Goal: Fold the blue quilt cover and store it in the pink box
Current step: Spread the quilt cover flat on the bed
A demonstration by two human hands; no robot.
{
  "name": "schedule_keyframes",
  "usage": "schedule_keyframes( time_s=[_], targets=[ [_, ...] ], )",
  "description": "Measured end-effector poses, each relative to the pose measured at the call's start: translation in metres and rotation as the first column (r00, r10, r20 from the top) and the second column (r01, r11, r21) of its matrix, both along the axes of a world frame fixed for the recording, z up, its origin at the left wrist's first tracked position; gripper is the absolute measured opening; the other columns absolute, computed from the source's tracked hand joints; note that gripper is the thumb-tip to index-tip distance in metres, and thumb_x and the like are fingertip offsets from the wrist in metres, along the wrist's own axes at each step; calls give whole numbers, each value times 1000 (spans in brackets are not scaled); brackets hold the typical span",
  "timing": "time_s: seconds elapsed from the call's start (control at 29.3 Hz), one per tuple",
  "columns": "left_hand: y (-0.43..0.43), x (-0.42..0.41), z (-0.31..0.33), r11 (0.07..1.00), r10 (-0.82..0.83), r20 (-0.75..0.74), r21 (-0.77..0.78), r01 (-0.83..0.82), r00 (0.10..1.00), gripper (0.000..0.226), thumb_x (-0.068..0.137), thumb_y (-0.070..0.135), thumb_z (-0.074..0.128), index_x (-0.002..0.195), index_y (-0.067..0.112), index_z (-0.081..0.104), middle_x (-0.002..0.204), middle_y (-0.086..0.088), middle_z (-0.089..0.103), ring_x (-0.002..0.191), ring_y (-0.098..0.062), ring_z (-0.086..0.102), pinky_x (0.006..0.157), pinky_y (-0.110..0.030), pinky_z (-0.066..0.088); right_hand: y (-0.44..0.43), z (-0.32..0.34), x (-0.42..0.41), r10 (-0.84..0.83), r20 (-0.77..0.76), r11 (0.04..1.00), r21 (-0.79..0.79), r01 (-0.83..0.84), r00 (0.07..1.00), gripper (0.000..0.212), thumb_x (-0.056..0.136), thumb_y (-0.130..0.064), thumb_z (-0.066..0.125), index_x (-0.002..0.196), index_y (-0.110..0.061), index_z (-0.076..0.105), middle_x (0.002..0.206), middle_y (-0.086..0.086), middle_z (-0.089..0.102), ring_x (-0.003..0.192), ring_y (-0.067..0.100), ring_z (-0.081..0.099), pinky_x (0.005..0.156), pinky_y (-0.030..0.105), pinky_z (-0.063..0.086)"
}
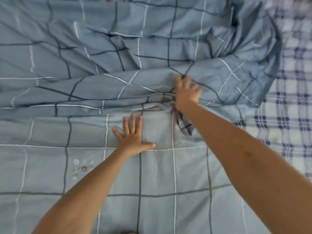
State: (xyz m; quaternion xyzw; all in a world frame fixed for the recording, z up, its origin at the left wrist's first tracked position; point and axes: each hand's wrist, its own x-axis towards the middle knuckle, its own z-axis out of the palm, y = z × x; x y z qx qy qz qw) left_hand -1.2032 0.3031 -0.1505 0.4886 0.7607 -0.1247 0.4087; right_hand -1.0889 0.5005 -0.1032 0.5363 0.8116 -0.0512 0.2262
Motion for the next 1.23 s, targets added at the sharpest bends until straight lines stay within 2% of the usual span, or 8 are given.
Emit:
schedule_keyframes(
  time_s=[0.34, 0.44, 0.55, 0.65, 0.75, 0.92, 1.06, 1.23],
  targets=[
    [-4, -14, 18, 998, 28, 112, 49, -34, 993, 129, 66, 73, 64, 145, 26, -26, 152, -4, -34, 136, -29, -37, 97, -70, -19, -1, 18, 38, -211, 278, 925, -253, 284, 937, 61, 96, -27, 46, 149, -8, 21, 137, 21, 48, 72, 22, 66, 83, 32, 49],
    [-45, -11, 24, 900, 298, 38, 320, -294, 954, 126, 62, 58, 77, 152, 20, -4, 158, -11, -15, 144, -27, -18, 106, -66, -13, 0, 25, 39, -435, -19, 826, -406, 391, 900, 15, 99, -12, 37, 95, -14, 52, 92, 17, 56, 73, 22, 56, 49, 22, 53],
    [-90, -39, 37, 552, 826, -3, 208, -807, 564, 144, 50, 58, 84, 151, 16, -8, 157, -16, -15, 145, -29, -15, 105, -59, -13, 11, 43, 11, -684, -195, 680, -517, 519, 702, 27, 100, -15, 31, 75, -23, 37, 71, 3, 50, 54, 12, 57, 45, 21, 50],
    [-117, -80, 41, 369, 920, -114, -81, -926, 376, 164, 36, 67, 84, 146, 13, -25, 153, -14, -28, 143, -29, -23, 108, -66, -5, 31, 79, -60, -697, -354, 668, -635, 387, 623, 25, 99, -10, 33, 77, -18, 42, 42, -13, 56, 40, -9, 53, 40, 9, 40],
    [-117, -95, 39, 382, 901, -147, -172, -908, 407, 172, 29, 69, 83, 140, 12, -36, 149, -13, -37, 140, -28, -29, 107, -68, -3, 71, 126, -141, -556, -723, 831, -488, 267, 410, 37, 95, -19, 40, 131, -11, 45, 93, -7, 61, 84, 3, 57, 68, 14, 44],
    [-100, -110, 42, 373, 890, -163, -274, -886, 425, 179, 20, 71, 81, 135, 10, -42, 145, -15, -42, 138, -31, -32, 108, -68, -2, 118, 177, -208, -30, -833, 993, 36, 108, 552, 76, 88, 1, 47, 150, -4, 3, 140, 15, 41, 108, 14, 48, 95, 23, 40],
    [-95, -118, 53, 347, 896, -136, -382, -857, 424, 181, 18, 75, 79, 132, 8, -45, 142, -16, -46, 137, -33, -35, 107, -68, -2, 48, 126, -196, -84, -747, 995, -103, 10, 660, 87, 89, -19, 62, 152, -10, 2, 133, 21, 48, 83, 10, 54, 85, 35, 46],
    [-89, -127, 61, 349, 898, -109, -415, -840, 427, 181, 20, 75, 79, 130, 7, -46, 140, -16, -48, 136, -32, -36, 108, -68, -1, -22, 36, -141, -235, -301, 887, -454, 78, 924, 103, 78, -46, 74, 150, -7, 11, 148, 17, 34, 133, 31, 39, 107, 42, 36]
  ],
)
